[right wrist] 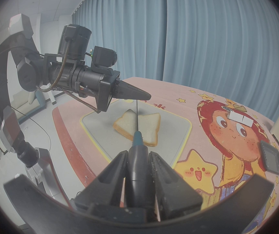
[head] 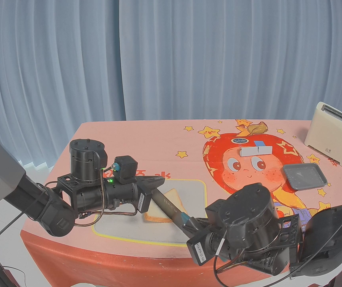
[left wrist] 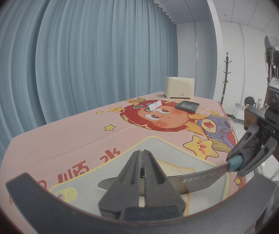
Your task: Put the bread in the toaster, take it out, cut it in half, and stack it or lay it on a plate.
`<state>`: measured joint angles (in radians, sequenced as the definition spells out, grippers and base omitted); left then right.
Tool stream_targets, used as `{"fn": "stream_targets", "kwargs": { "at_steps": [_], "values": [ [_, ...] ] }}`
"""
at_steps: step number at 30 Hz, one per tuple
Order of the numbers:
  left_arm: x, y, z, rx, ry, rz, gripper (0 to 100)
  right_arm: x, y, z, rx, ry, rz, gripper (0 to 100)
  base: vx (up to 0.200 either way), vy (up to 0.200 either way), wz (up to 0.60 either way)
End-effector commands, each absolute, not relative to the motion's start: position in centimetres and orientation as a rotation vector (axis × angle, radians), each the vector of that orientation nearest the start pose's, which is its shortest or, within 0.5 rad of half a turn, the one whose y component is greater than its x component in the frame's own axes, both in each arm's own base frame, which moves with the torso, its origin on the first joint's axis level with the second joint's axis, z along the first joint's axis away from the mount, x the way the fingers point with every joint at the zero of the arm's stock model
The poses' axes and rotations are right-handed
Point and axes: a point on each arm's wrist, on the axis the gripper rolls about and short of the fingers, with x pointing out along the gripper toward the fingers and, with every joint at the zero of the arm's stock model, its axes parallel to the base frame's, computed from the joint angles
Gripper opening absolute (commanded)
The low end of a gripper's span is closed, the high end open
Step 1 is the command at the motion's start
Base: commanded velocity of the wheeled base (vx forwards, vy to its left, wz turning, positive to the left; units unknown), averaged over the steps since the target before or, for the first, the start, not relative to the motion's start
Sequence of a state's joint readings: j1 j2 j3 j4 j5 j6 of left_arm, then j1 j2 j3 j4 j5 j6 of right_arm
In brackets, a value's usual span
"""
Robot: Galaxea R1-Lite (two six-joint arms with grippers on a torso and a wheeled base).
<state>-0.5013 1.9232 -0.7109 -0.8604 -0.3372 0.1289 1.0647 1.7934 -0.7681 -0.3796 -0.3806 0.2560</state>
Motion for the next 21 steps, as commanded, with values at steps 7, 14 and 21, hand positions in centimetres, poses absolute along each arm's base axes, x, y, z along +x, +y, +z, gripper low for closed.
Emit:
{"fn": "stream_targets", "kwargs": {
  "at_steps": [7,14,21],
  "values": [
    [28.7,-16.5,10.6,0.147,0.324,-0.849,0,15.4,26.1,12.1,-0.196,0.570,0.589,0,0.000,0.000,0.00],
    [28.6,-16.4,10.5,0.146,0.326,-0.849,0,15.4,26.0,12.3,-0.190,0.565,0.587,0,0.000,0.000,0.00],
    [28.6,-16.4,11.4,0.141,0.296,-0.848,0,15.5,26.3,11.3,-0.214,0.591,0.584,0,0.000,0.000,0.00]
  ]
}}
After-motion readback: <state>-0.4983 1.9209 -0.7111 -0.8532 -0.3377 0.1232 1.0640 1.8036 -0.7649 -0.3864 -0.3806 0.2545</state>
